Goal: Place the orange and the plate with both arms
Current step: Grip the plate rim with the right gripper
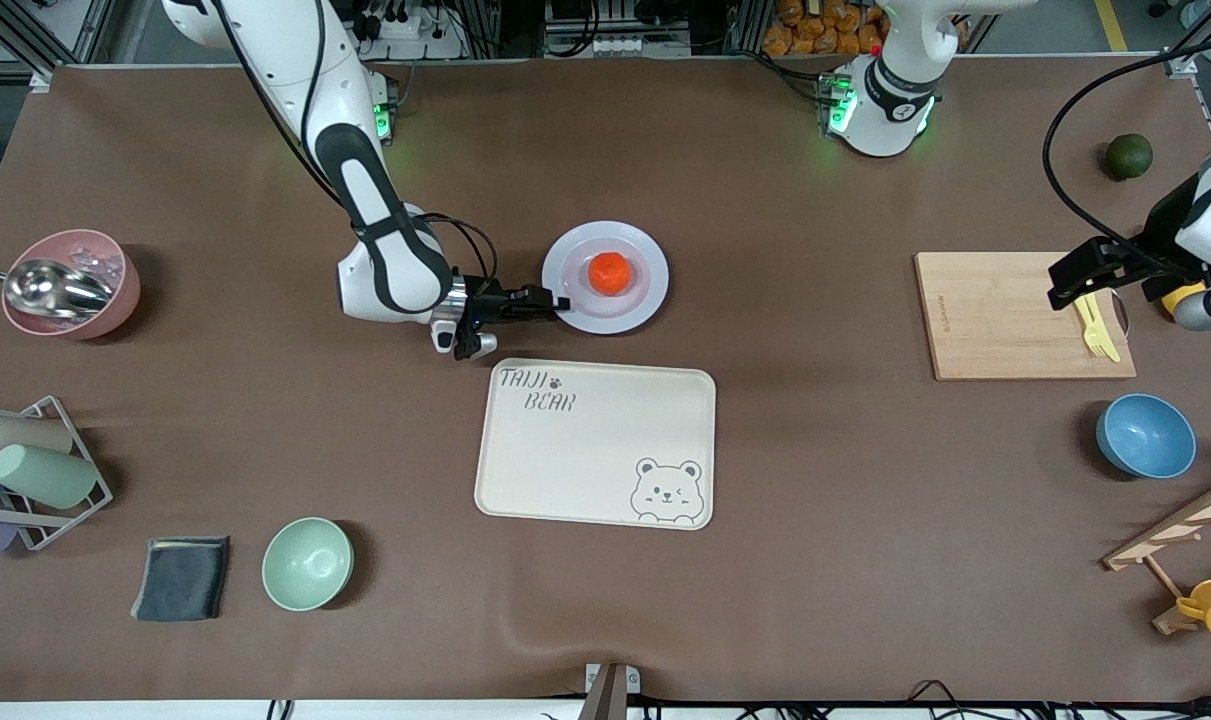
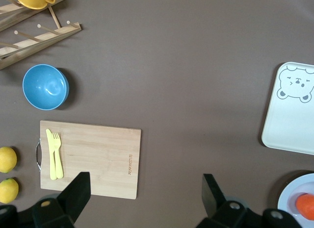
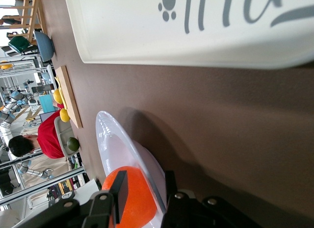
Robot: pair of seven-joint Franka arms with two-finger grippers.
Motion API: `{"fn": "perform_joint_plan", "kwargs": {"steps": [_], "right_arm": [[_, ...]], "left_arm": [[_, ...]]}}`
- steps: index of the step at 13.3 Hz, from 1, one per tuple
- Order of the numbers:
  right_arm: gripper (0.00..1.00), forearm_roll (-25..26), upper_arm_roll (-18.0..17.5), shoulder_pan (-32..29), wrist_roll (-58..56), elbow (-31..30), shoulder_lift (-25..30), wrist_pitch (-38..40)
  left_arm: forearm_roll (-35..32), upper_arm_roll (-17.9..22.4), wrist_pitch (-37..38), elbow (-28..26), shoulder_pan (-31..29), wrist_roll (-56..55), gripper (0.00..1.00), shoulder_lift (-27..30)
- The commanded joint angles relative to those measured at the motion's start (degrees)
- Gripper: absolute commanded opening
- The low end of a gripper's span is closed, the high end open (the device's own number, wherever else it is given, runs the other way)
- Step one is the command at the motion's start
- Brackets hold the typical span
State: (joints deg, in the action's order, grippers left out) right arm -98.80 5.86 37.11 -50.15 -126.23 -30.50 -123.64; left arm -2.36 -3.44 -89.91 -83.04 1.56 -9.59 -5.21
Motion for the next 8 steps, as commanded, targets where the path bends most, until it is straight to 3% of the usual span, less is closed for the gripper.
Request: {"fn": "perform_joint_plan", "kwargs": {"steps": [1, 2, 3, 8], "right_arm": [[0.12, -2.0, 0.5, 0.6, -2.6, -0.9, 0.5, -0.4], [0.02, -2.0, 0.4, 0.5, -3.0, -1.0, 0.7, -0.3], [0.0, -2.0, 0.5, 0.5, -3.0, -1.1, 1.0, -0.3], [0.0, -6.3, 0.3, 0.1, -2.1, -1.2, 2.6, 0.6]], "left_arm": [[1.2, 0.4, 0.6, -0.6, -0.1, 0.1, 1.0, 2.0], [1.3, 0.4, 0.6, -0.7, -0.2, 0.1, 1.0, 2.0], [1.2, 0.4, 0.6, -1.2, -0.1, -0.1, 1.0, 2.5], [1.0, 0.3, 0.3, -2.0, 0.2, -0.3, 1.0, 2.7]]}}
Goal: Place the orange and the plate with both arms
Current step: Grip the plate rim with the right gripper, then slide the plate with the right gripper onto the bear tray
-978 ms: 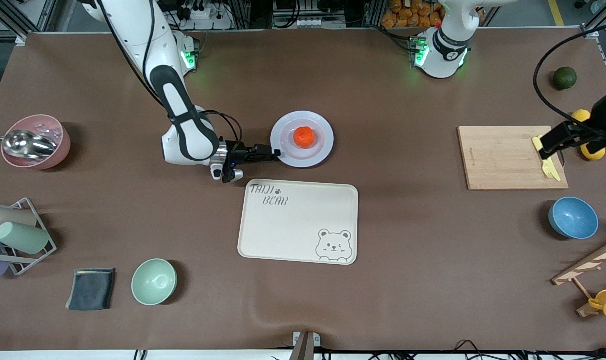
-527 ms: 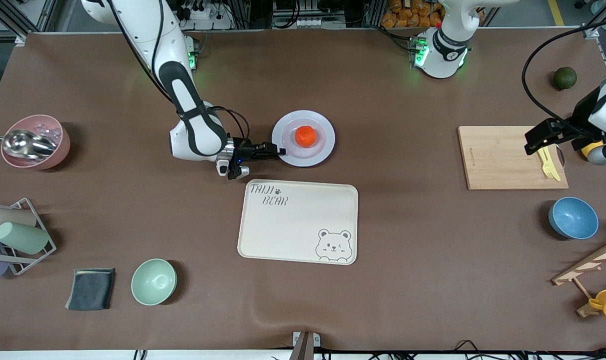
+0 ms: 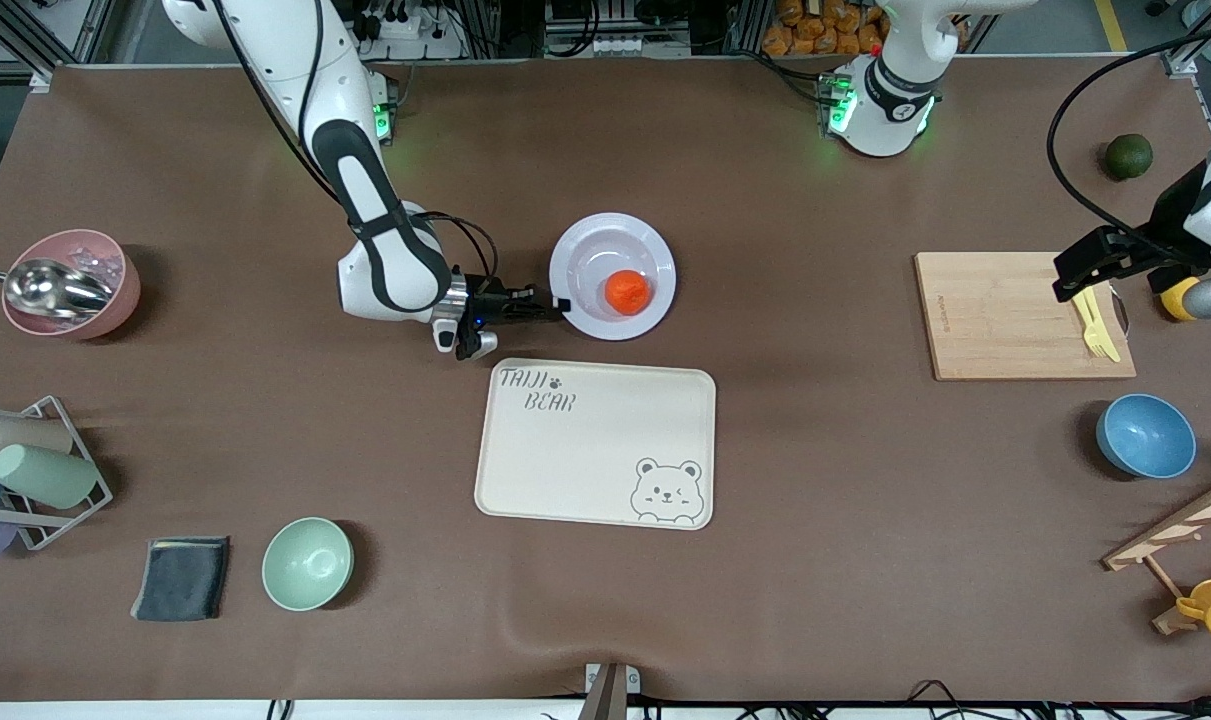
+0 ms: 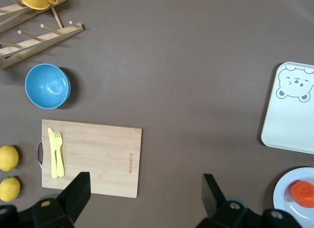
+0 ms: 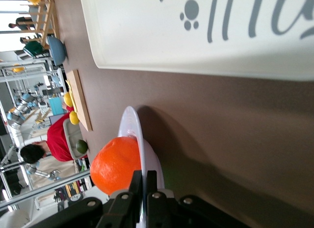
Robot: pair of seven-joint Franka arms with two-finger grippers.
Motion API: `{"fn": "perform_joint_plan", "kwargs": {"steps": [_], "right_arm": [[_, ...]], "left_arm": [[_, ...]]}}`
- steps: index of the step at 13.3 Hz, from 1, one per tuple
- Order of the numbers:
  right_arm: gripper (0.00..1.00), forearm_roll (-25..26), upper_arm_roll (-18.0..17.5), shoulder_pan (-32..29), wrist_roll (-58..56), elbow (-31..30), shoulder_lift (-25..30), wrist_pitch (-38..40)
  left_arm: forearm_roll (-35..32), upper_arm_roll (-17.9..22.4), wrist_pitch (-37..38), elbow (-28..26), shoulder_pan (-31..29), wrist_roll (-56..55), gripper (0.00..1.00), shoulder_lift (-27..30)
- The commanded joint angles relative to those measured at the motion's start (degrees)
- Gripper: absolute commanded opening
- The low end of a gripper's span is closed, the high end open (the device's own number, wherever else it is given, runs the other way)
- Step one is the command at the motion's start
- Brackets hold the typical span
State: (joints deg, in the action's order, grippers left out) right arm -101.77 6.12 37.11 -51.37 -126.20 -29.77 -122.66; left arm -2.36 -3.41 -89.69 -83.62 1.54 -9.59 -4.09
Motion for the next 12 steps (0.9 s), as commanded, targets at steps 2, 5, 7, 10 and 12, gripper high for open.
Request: {"fn": "perform_joint_plan", "kwargs": {"steps": [2, 5, 7, 10, 12], "right_arm": [[0.0, -7.5, -0.2, 0.6, 0.0, -1.2, 2.7, -0.1], [0.0, -11.8, -1.9, 0.7, 2.0, -1.2, 4.0, -0.1], [0.0, -13.1, -2.7, 0.6, 2.3, -1.2, 4.5, -0.1], [0.0, -14.0, -2.6, -0.1, 4.9, -1.0, 6.0, 0.0], [0.0, -14.1, -2.4, -2.2, 5.9, 0.6, 6.5, -0.1]], "left_arm": [[1.1, 0.3, 0.0, -1.4, 0.0, 0.1, 1.0, 1.5], [1.2, 0.7, 0.0, -1.4, -0.3, 0.2, 1.0, 1.5], [1.1, 0.8, 0.1, -1.3, -0.4, 0.2, 1.0, 1.5], [1.0, 0.8, 0.3, -0.9, -0.7, 0.5, 1.0, 1.9], [1.1, 0.5, 0.5, -0.9, -2.4, 0.6, 1.0, 2.3]]}}
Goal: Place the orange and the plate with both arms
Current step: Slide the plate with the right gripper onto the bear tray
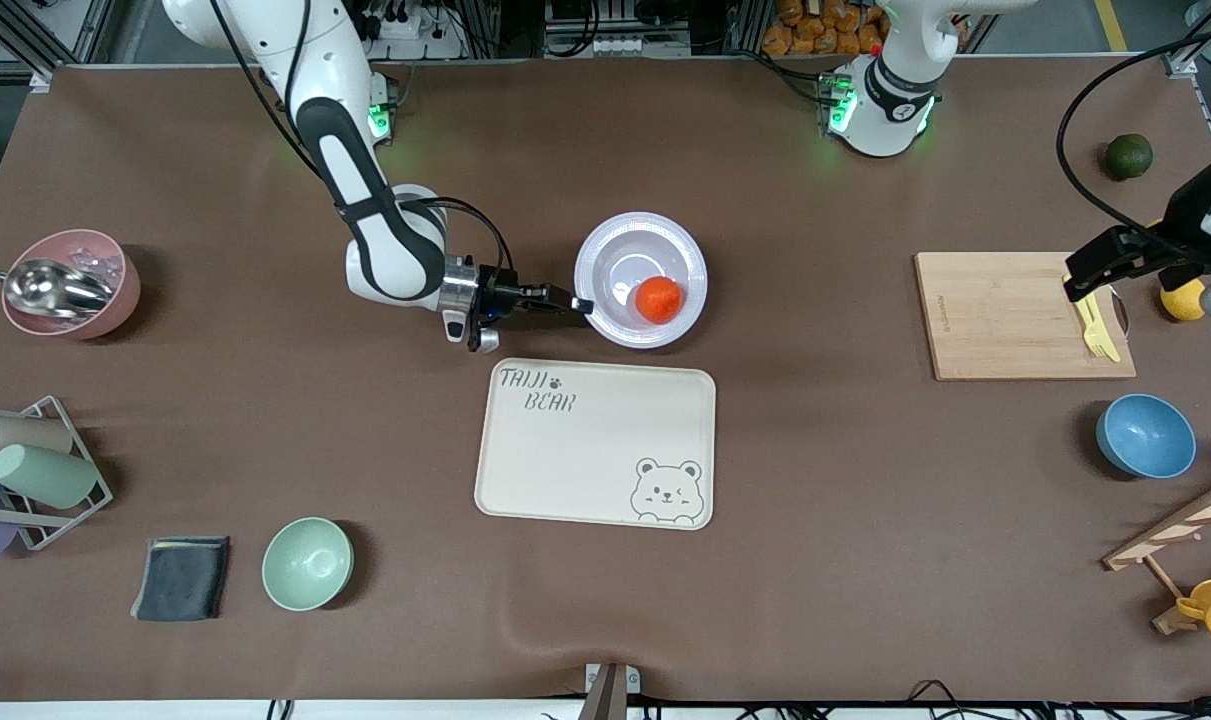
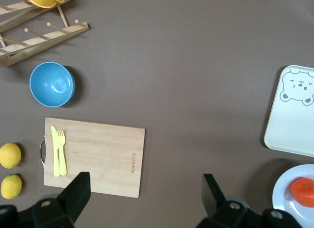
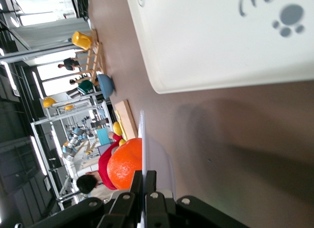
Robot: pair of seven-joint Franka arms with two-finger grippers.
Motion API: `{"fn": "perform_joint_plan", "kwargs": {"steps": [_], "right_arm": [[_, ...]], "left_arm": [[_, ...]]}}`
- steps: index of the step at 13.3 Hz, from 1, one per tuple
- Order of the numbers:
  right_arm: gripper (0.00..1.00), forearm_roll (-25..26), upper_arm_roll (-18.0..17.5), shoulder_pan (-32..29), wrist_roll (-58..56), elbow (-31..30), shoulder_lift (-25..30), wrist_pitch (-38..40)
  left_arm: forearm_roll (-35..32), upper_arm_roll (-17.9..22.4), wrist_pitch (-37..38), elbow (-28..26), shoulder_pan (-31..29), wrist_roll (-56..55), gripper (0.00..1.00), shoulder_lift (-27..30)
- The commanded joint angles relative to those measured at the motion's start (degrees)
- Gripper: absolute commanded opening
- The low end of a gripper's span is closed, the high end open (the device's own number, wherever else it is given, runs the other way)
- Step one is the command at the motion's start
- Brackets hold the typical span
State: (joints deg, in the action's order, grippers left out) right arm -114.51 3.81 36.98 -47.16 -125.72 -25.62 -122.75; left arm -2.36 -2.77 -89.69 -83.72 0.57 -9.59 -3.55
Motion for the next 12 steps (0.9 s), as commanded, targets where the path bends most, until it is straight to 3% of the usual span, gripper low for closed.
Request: {"fn": "perform_joint_plan", "kwargs": {"steps": [1, 5, 9, 12], "right_arm": [[0.0, -1.3, -0.1, -3.4, 1.4, 1.0, 2.1, 0.0], [0.0, -1.2, 0.1, -8.1, -0.4, 4.5, 1.1, 0.1], [0.0, -1.4, 0.1, -10.1, -1.8, 18.2, -10.5, 0.0], [0.0, -1.5, 0.1, -11.4, -7.7, 22.8, -16.0, -0.1]], "left_arm": [[1.1, 0.0, 0.5, -0.8, -1.5, 1.9, 1.0, 1.8], [1.2, 0.0, 0.5, -0.8, -1.6, 3.5, 1.0, 1.8], [1.1, 0.1, 0.5, -1.2, -1.5, 4.1, 1.0, 1.5], [1.1, 0.1, 0.5, -1.2, -1.7, 4.4, 1.0, 1.4]]}}
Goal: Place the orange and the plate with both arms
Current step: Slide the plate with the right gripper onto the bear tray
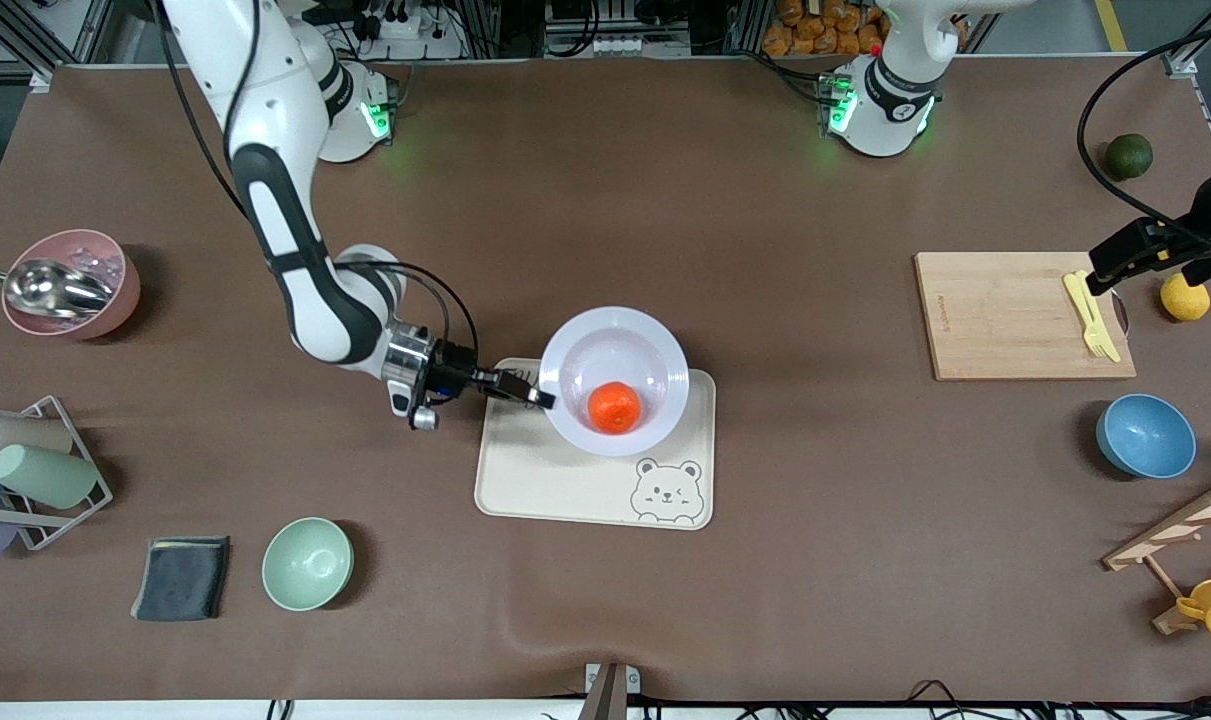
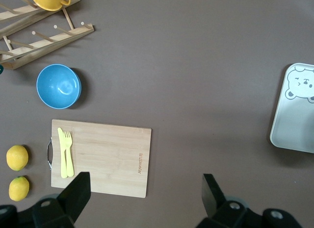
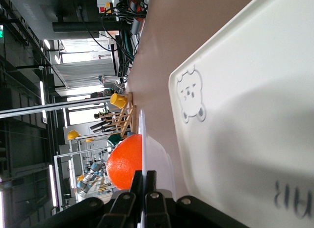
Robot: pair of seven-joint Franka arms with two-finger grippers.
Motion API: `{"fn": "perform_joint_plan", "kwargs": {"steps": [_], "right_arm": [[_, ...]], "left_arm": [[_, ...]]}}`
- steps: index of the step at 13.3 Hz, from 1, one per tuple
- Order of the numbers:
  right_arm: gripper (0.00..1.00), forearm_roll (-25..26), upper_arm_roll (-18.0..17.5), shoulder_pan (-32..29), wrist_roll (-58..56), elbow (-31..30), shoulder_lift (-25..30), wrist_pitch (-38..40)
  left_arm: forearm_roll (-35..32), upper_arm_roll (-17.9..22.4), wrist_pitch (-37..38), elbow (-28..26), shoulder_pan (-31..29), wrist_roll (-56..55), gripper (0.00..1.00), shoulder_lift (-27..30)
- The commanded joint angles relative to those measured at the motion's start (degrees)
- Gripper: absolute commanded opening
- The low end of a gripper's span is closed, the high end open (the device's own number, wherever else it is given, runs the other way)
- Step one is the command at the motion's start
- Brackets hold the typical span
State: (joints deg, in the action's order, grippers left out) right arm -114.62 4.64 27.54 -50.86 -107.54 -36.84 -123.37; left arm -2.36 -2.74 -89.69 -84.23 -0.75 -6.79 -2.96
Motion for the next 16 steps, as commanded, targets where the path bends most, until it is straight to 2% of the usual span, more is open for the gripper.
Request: {"fn": "perform_joint_plan", "kwargs": {"steps": [1, 7, 16], "right_arm": [[0.0, -1.1, -0.9, -2.9, -6.2, 4.8, -5.8, 0.7], [0.0, -4.5, -0.9, -3.2, -7.8, 7.6, -8.0, 0.5], [0.0, -4.0, -0.9, -3.3, -9.8, 9.8, -11.1, 0.6]], "left_arm": [[1.1, 0.1, 0.5, -0.6, -0.5, 1.6, 1.0, 0.8], [1.1, -0.1, 0.6, -0.8, -1.4, 1.7, 1.0, 1.1], [1.1, -0.4, 0.5, -0.4, -1.4, 1.7, 1.0, 0.9]]}}
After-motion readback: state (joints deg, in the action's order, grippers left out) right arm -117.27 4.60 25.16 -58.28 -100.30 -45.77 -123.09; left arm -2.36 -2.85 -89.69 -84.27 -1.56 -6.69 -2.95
